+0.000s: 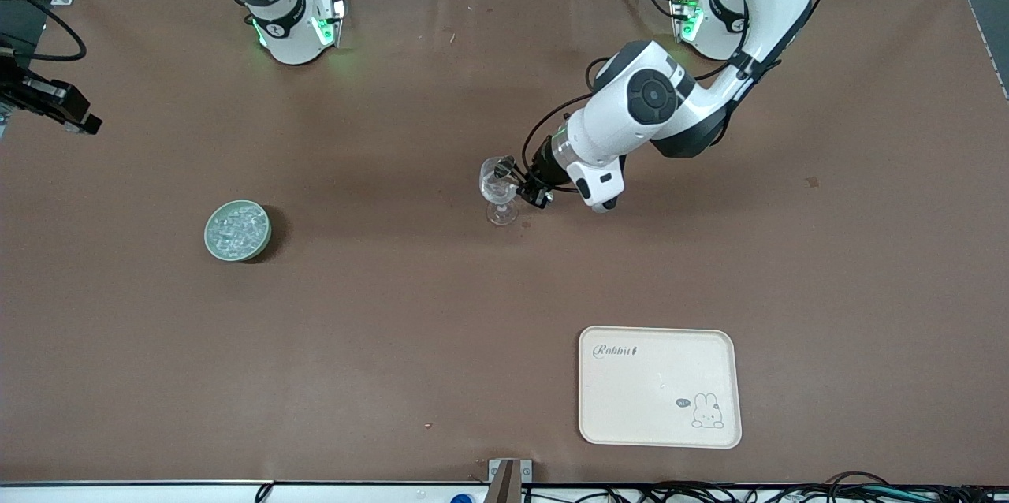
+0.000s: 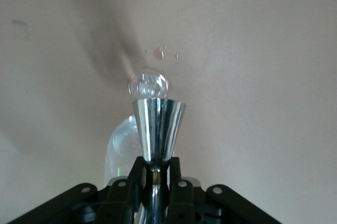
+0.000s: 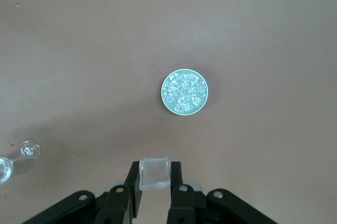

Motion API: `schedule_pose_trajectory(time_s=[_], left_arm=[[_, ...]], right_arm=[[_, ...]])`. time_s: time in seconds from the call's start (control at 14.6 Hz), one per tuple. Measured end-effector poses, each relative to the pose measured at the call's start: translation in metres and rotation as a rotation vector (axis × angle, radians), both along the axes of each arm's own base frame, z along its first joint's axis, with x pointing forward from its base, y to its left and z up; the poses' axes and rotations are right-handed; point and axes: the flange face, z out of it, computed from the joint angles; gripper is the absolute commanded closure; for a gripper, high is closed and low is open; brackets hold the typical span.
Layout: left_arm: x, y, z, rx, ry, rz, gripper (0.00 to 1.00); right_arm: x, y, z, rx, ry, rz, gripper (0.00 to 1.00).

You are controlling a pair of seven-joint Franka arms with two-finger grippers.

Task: Pour wine and add ice with both arms
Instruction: 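Tilt the jigger with the left gripper to pour into the glass, then move the jigger toward the tray while the right gripper brings ice over the glass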

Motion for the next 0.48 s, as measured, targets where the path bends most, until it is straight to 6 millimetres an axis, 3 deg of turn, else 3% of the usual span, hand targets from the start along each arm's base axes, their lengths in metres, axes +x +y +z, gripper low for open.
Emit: schedule_pose_trajectory(time_s=[0.27,0.48], left_arm=[[0.02,0.028,0.016,-0.151,0.021,0.027,0.99],[0.043,0.064,0.026,-0.255,0.027,0.116,1.0]], right_arm=[[0.0,0.003,0.0,0.002,0.0,0.005,0.98],[0.001,0.025,0.001,0.008,-0.007,0.039,0.98]])
